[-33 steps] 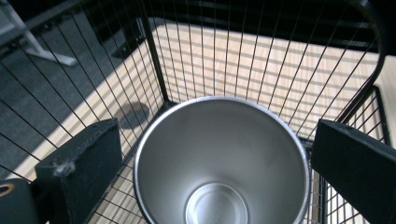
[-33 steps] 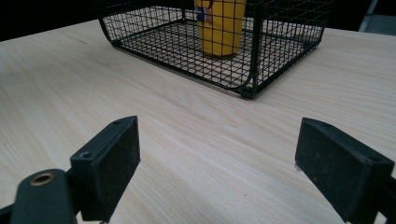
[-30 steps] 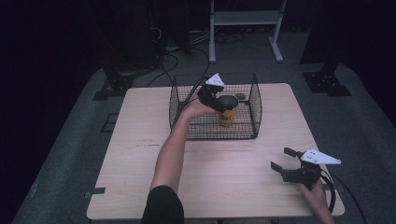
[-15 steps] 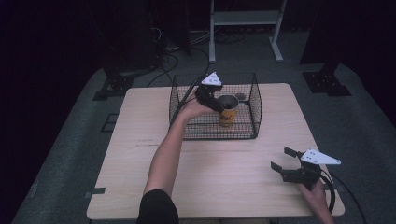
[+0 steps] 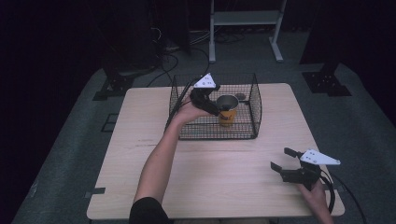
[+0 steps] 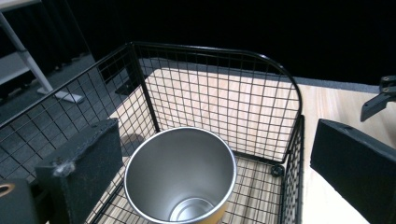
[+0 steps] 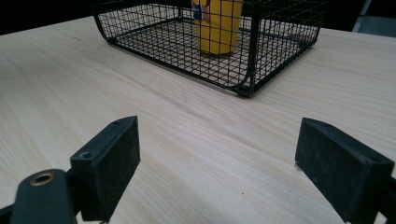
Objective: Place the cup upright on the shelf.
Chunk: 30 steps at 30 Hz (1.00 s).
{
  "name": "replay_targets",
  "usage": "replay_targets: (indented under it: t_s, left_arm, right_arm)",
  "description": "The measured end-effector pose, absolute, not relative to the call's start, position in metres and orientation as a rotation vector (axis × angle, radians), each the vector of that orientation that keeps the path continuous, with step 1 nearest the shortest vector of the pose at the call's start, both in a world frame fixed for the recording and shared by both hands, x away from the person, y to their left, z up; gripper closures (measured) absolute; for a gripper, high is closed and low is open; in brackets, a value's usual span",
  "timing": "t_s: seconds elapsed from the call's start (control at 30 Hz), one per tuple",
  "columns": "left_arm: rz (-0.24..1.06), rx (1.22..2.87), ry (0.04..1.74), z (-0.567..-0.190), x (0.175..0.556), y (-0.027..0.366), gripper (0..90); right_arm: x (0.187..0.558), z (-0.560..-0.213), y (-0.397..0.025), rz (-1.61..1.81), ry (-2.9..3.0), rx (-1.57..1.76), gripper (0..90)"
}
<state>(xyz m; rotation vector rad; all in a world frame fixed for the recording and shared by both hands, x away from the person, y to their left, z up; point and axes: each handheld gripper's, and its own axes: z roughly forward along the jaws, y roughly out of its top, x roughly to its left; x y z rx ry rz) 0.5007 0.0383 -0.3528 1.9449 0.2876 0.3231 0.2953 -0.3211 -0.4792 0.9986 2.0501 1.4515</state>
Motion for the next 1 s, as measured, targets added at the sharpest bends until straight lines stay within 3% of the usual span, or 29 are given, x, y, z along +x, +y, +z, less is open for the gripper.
replay_targets:
  t_s: [1.0]
  left_arm:
    - [0.315, 1.879, 0.293, -0.365, 0.457, 0.072, 0.0]
  right_arm:
    - [0.295, -0.479, -0.320, 1.443, 2.047, 0.999, 13.0]
